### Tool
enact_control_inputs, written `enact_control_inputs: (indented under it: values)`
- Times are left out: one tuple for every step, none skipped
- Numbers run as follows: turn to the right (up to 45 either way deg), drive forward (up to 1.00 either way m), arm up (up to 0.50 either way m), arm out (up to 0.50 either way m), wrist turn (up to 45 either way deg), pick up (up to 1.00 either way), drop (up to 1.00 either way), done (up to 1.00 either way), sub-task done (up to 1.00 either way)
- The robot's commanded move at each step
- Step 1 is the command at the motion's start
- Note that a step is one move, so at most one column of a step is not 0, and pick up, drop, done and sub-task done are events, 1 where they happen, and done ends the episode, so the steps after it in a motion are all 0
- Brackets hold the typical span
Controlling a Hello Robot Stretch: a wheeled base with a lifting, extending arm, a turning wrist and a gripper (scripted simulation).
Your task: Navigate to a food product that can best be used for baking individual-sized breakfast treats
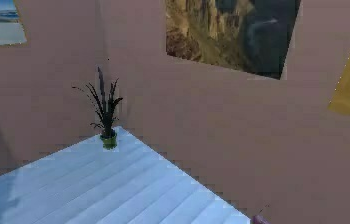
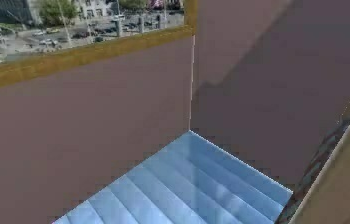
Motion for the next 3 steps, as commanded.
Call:
enact_control_inputs:
  values:
    - [0.0, 0.25, 0.0, 0.0, 0.0, 0.0, 0.0, 0.0, 0.0]
    - [-45.0, 0.0, 0.0, 0.0, 0.0, 0.0, 0.0, 0.0, 0.0]
    - [-27.0, 0.0, 0.0, 0.0, 0.0, 0.0, 0.0, 0.0, 0.0]
